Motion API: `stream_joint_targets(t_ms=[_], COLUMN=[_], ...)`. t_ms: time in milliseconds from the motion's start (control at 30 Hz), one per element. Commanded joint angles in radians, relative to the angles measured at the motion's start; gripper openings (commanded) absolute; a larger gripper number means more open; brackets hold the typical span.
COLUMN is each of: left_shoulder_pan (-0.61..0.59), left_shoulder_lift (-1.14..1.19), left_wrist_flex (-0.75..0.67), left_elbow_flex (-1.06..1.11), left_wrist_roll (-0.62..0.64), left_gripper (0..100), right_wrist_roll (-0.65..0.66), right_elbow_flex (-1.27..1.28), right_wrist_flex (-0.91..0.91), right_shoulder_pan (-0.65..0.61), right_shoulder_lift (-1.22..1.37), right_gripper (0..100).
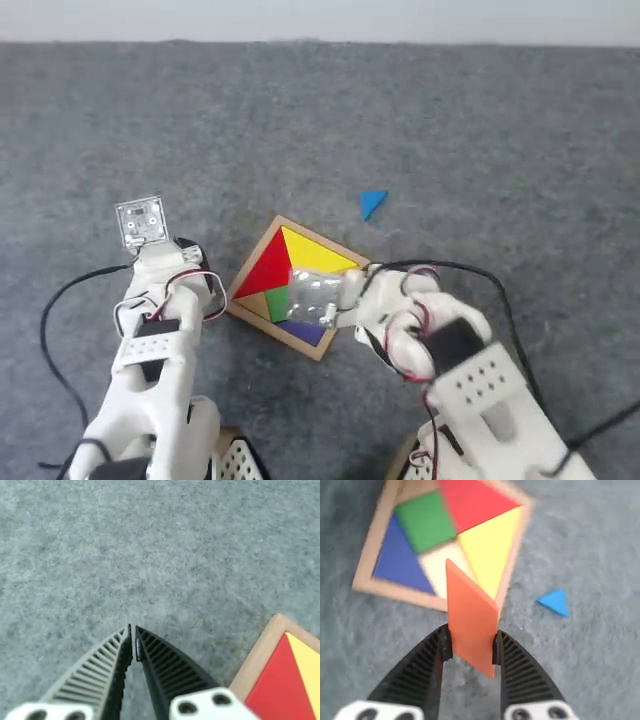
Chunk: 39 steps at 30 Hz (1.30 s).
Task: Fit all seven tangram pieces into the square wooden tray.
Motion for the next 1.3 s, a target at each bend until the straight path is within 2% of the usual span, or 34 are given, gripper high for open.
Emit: stream_joint_targets(t_ms=[0,200,333,433,600,700,1000,1267], left_shoulder_pan=[-0.008,0.0,0.0,-0.002,-0.008,-0.006,0.002,0.0], left_shoulder_lift=[-0.198,-0.701,-1.066,-1.286,-1.188,-1.192,-1.203,-1.203], left_wrist_flex=[0.241,0.821,1.028,1.056,0.916,0.907,1.08,1.086], left_elbow_flex=[-0.019,-0.062,-0.013,0.113,0.196,0.197,0.202,0.202], left_wrist_roll=[0.005,0.003,0.005,0.005,0.005,0.005,0.002,0.0], left_gripper=[1,1,1,1,1,1,1,1], right_wrist_roll=[-0.097,-0.19,-0.215,-0.218,-0.282,-0.287,-0.29,-0.288], right_elbow_flex=[0.041,0.221,0.282,0.318,0.35,0.354,0.361,0.362], right_wrist_flex=[-0.028,-0.113,-0.108,-0.108,-0.104,-0.102,-0.102,-0.104], right_shoulder_pan=[0.03,0.041,0.039,0.039,0.039,0.039,0.039,0.039], right_shoulder_lift=[-0.136,-0.348,-0.492,-0.568,-0.662,-0.679,-0.679,-0.679], right_gripper=[0.9,0.9,0.9,0.9,0.9,0.8,0.8,0.8])
